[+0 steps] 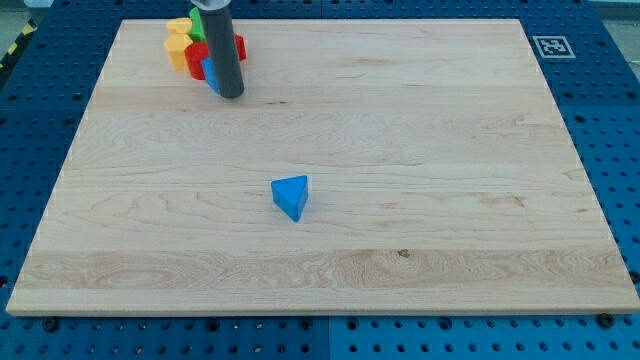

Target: Move the triangle into the group of blocks

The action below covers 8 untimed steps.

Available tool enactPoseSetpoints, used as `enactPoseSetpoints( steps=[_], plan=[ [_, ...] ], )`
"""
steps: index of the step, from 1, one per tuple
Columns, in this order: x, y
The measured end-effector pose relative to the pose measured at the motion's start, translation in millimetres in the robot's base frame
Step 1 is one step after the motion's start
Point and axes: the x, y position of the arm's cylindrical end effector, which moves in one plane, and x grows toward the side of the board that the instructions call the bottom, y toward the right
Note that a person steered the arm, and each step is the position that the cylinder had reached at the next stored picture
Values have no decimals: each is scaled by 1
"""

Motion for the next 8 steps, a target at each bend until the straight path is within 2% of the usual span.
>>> enactPoseSetpoints(
  steps=[1, 2, 3, 4, 5, 6, 8],
  plan=[
    [-1, -8],
    [25, -6],
    [88, -4],
    [169, 9],
    [225, 60],
    [218, 127],
    [208, 129]
  ],
)
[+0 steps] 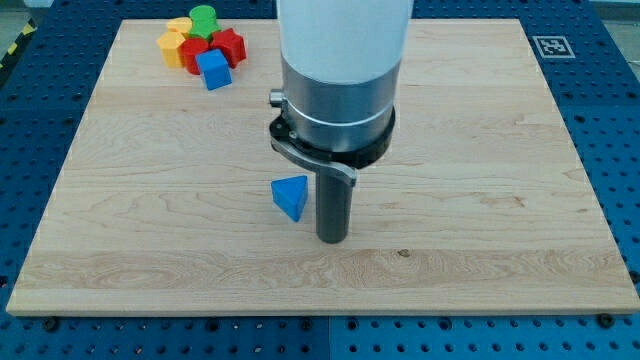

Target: Move the triangle into the group of blocks

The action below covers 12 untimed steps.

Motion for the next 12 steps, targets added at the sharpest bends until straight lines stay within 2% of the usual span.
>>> enactPoseSetpoints(
  steps=[2, 6, 9, 11, 12],
  plan=[
    [-22, -51],
    [-70, -89],
    [-143, -108],
    [-211, -112],
    [-227, -115]
  ],
)
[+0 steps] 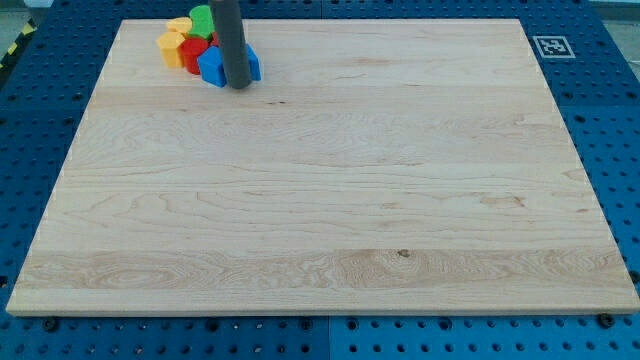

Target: Move the triangle into the group of blocks

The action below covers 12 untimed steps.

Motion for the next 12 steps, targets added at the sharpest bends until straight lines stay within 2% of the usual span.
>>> enactPoseSetpoints(
  steps=[1, 3, 4, 5, 7, 8, 10, 12],
  plan=[
    [-3, 0],
    [17, 49],
    [21, 50],
    [15, 48],
    [-24, 3],
    [-24, 3],
    [-10, 57],
    [-47, 61]
  ],
)
